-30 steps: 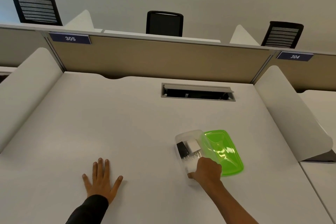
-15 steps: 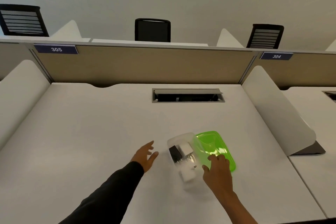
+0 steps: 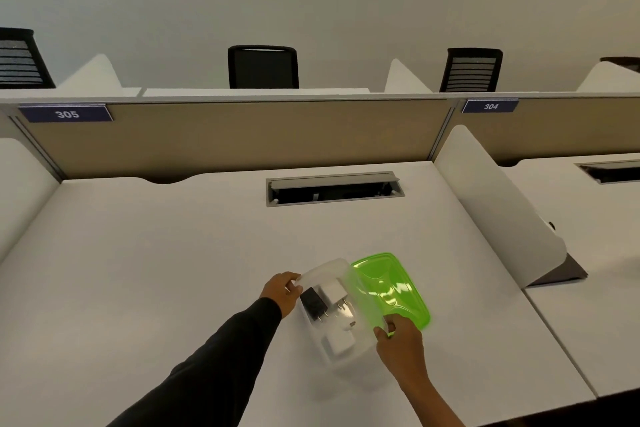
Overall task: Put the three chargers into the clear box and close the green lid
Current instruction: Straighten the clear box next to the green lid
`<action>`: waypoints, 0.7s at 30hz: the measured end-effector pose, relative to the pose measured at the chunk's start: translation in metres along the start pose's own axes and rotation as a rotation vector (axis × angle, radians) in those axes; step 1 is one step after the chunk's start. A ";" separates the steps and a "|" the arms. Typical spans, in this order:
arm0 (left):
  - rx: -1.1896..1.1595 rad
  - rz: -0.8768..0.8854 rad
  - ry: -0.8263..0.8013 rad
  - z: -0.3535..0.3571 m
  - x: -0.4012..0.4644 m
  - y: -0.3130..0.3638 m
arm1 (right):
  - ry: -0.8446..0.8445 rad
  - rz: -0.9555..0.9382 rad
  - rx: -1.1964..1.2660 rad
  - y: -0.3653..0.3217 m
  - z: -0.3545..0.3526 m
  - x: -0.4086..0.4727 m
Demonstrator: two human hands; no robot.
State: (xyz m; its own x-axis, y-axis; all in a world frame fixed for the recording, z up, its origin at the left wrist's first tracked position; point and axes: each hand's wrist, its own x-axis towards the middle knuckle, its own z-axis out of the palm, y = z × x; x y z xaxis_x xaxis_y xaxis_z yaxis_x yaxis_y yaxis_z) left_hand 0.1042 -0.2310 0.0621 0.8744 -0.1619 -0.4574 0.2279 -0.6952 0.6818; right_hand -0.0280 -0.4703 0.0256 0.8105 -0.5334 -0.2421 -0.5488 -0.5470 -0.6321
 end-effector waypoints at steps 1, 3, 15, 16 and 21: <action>-0.013 -0.010 0.004 -0.001 0.000 -0.002 | 0.003 -0.006 0.015 -0.002 0.000 0.002; -0.051 -0.036 0.012 -0.003 -0.002 -0.009 | 0.011 -0.027 0.041 -0.007 0.000 0.008; -0.440 -0.180 0.150 -0.011 -0.046 -0.077 | -0.099 -0.176 0.117 -0.093 0.011 0.059; -0.461 -0.187 0.152 -0.010 -0.050 -0.081 | -0.110 -0.189 0.118 -0.099 0.013 0.061; -0.539 -0.209 0.159 -0.003 -0.065 -0.089 | -0.149 -0.202 0.143 -0.120 0.021 0.070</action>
State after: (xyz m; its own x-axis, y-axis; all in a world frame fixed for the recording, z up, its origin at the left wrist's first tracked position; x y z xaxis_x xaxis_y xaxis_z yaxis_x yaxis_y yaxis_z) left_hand 0.0285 -0.1566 0.0327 0.8314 0.0763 -0.5504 0.5510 -0.2407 0.7990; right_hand 0.0991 -0.4288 0.0687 0.9275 -0.3162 -0.1994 -0.3471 -0.5304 -0.7734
